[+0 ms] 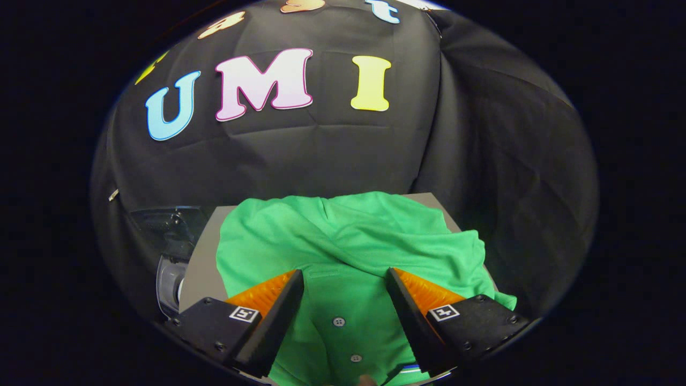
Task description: Put the clothes into the washing machine and then close the washing machine lid.
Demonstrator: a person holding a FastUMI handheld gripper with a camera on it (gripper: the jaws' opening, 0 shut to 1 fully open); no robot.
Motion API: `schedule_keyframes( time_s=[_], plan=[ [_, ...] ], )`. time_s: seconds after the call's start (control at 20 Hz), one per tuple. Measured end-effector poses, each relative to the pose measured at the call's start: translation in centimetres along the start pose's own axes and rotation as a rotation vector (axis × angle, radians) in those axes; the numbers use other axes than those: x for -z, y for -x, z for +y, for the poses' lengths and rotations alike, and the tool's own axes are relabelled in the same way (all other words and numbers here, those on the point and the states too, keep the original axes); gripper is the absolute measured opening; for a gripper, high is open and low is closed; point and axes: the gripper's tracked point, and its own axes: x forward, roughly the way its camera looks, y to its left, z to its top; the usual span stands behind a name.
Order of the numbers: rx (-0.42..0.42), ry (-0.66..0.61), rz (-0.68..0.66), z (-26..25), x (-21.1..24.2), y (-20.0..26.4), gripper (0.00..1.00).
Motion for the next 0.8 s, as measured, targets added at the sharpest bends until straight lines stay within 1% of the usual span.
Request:
schedule_keyframes(
  time_s=[0.2, 0.3, 0.35, 0.55, 0.65, 0.7, 0.75, 0.8],
  plan=[
    [-0.026, -0.074, 0.103, -0.1, 0.3, -0.6, 0.99],
    [-0.039, -0.041, 0.141, 0.1, 0.7, -0.5, 0.97],
    [-0.060, -0.031, 0.152, 0.5, 0.6, -0.5, 0.93],
    [-0.082, -0.014, 0.166, 1.4, 0.5, -0.6, 0.41],
    [-0.073, 0.011, 0.171, 1.5, 0.5, -0.5, 0.15],
    [-0.071, 0.019, 0.156, 1.5, 0.3, -0.4, 0.15],
    [-0.068, 0.021, 0.147, 1.4, 0.2, -0.5, 0.05],
    [-0.065, 0.022, 0.132, 1.5, 0.1, -0.4, 0.05]
  ],
)
